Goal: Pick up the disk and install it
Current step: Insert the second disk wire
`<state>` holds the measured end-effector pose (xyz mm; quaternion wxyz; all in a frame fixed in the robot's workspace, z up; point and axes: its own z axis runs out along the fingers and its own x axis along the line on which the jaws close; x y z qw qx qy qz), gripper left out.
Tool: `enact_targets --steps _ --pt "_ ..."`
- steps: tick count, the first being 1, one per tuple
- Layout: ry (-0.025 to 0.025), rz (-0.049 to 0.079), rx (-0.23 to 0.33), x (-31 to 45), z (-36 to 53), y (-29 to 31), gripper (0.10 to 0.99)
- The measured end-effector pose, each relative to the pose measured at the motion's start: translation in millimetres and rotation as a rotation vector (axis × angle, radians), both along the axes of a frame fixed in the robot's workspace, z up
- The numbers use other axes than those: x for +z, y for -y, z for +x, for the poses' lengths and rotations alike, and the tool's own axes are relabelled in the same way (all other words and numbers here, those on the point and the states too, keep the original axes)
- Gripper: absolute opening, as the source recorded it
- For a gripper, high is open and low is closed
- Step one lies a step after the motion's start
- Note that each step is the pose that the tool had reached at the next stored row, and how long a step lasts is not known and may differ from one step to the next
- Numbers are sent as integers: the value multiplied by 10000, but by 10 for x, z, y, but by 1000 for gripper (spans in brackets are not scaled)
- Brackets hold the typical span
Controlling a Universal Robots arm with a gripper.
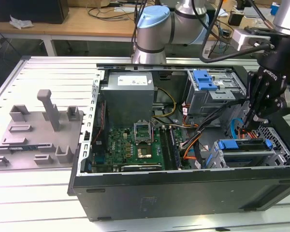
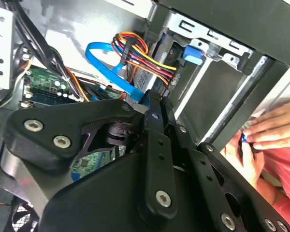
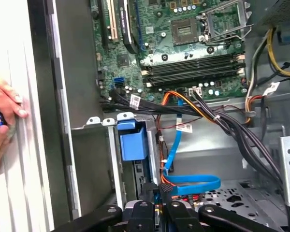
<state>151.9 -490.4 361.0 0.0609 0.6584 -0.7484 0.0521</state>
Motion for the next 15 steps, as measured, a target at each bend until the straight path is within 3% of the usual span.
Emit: enact_targets --steps 4,7,10,11,13,15 --pt "31 346 63 0 -19 63 161" --pt "37 464 185 0 -44 116 161" --pt "178 656 227 0 -44 138 161" --pt "250 739 242 -1 -44 147 161" --pt "318 879 248 -1 -51 177 161" --pt "344 979 248 0 -65 216 161"
